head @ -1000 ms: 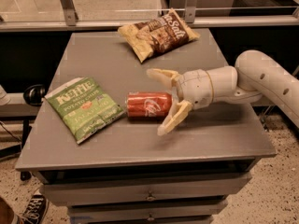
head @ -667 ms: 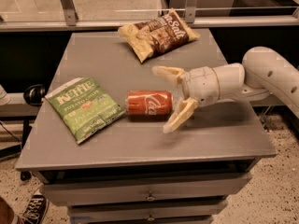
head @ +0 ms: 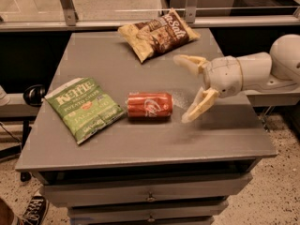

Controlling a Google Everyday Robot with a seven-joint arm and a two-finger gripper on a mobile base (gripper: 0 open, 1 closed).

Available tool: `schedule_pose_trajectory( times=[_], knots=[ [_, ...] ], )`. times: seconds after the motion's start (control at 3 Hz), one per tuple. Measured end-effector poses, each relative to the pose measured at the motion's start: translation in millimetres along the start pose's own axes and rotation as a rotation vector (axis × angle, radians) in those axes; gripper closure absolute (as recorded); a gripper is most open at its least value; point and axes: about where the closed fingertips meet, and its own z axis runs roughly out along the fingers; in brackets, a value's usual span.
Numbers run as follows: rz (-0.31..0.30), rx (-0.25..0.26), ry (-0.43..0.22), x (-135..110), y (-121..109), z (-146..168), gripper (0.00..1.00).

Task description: Move coke can near green jalapeno chip bag

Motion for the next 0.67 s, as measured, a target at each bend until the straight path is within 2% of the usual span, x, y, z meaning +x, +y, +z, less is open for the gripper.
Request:
schedule_pose_trajectory(
  times=[0.33, 0.67],
  knots=[
    [-0.032, 0.102, 0.05, -9.7, -20.2, -56.6, 0.0],
    [-0.049, 0.118, 0.049, -16.1, -26.2, -62.0, 0.0]
  ],
)
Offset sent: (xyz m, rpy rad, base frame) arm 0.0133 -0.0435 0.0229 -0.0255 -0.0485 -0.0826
